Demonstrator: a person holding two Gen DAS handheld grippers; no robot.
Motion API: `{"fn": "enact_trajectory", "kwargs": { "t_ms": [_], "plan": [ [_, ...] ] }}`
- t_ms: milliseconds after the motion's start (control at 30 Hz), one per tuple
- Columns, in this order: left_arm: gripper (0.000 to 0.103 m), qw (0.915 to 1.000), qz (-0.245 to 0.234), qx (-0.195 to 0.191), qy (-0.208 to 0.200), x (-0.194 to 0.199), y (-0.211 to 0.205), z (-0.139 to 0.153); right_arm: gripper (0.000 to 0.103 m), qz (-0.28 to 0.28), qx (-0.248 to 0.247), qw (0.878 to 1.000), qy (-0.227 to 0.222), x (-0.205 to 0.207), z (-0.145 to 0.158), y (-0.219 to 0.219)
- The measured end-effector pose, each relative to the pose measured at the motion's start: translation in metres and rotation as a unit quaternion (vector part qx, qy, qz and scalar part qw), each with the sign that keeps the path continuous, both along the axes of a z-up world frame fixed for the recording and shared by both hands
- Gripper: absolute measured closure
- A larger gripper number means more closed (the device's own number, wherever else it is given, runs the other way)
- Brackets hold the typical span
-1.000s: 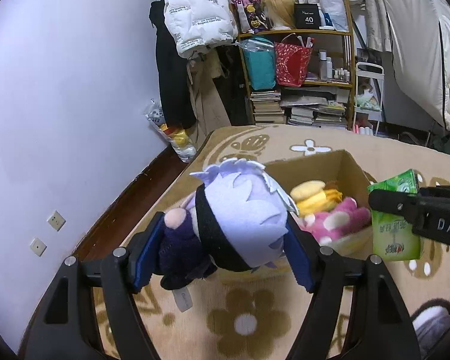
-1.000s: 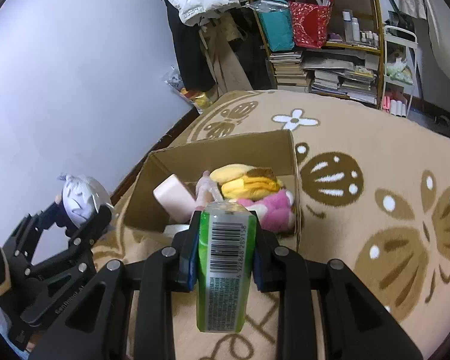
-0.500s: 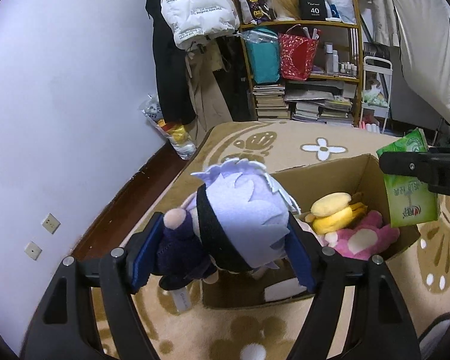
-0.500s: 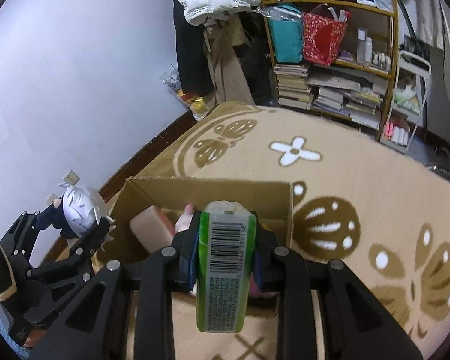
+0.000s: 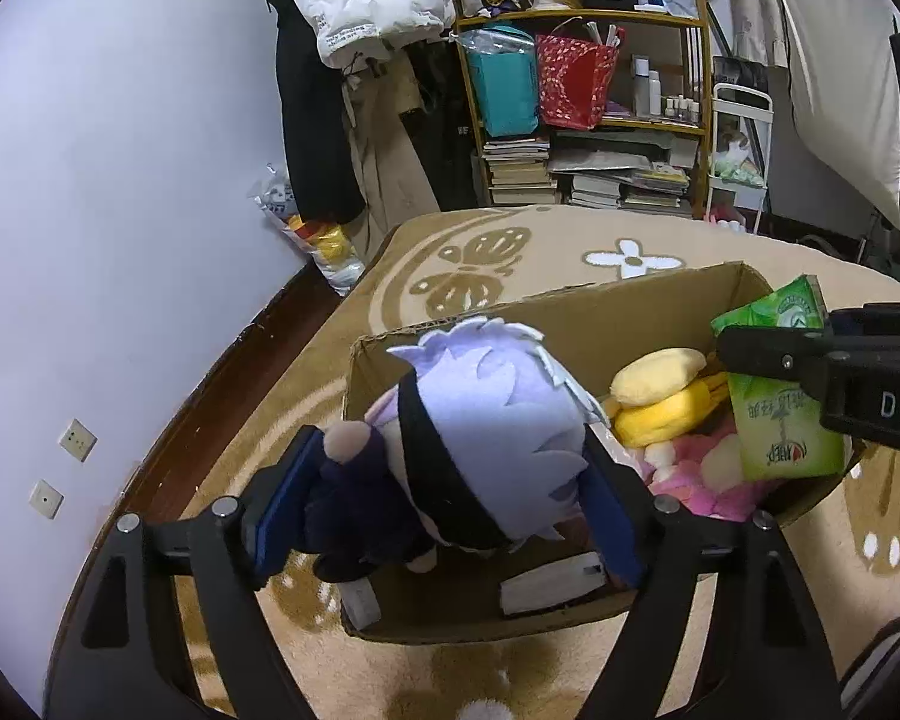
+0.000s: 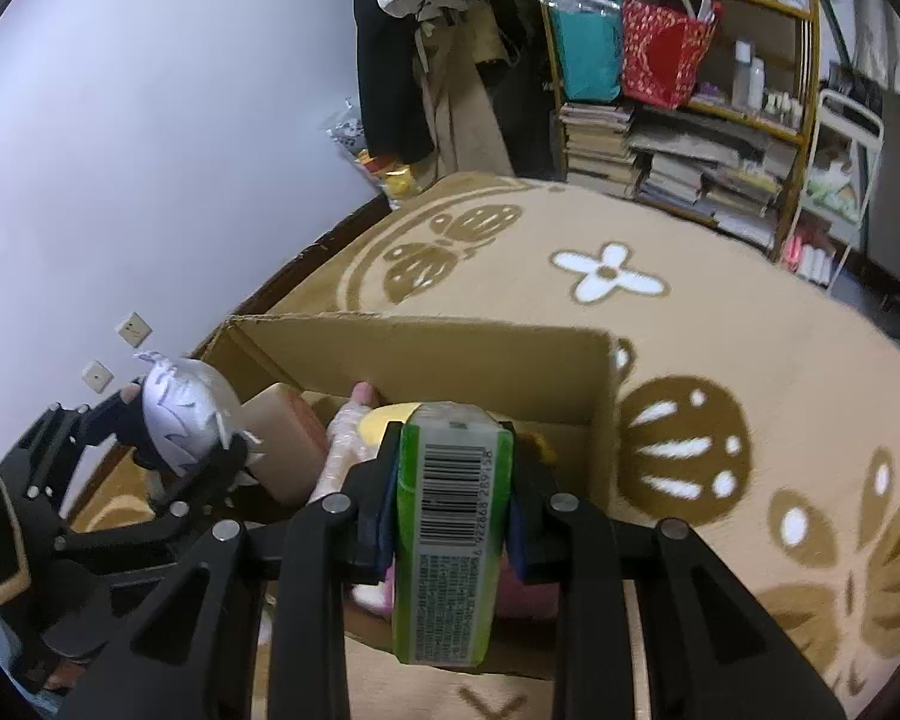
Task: Organize soft objects
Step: 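Lift the doll and green tissue pack and carry both over the box, then open both tools to drop the doll and tissue pack into the box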
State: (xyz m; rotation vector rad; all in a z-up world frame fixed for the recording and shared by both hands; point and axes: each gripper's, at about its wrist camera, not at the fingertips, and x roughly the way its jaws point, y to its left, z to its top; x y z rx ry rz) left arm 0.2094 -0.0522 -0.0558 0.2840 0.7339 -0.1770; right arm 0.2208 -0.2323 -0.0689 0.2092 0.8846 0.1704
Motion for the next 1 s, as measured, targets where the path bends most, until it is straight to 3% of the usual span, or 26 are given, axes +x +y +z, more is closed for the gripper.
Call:
{"fn": "enact_trajectory", "kwargs": {
  "t_ms": [267, 367, 467, 600, 667, 1000],
  "plan": [
    [0.015, 0.9999, 0.01, -0.001, 0.007, 0.0, 0.003, -0.002, 0.069, -0.022, 0.017, 1.0, -0.013, -0.009, 0.0, 0.001],
    [0.013, 0.9999, 0.014, 0.0, 0.01, 0.0, 0.005, -0.001, 0.058, -0.028, 0.007, 0.999, -0.015, -0.011, 0.002, 0.001],
    [0.013, 0.9997, 0.018, 0.005, 0.013, 0.0, 0.005, -0.001, 0.034, -0.035, 0.004, 0.999, -0.024, -0.015, 0.007, 0.001],
    [0.007, 0.9996, 0.017, 0.01, 0.018, -0.005, 0.005, 0.0, 0.018, -0.043, 0.005, 0.999, -0.026, -0.018, 0.016, -0.003],
    [0.002, 0.9996, 0.019, 0.013, 0.014, -0.008, 0.005, 0.002, 0.012, -0.046, 0.007, 0.999, -0.029, -0.021, 0.02, -0.004],
    [0.0, 0.9998, 0.016, -0.008, -0.01, -0.02, 0.01, 0.018, 0.001, -0.047, 0.003, 0.998, -0.037, -0.035, 0.031, -0.004]
  ]
}}
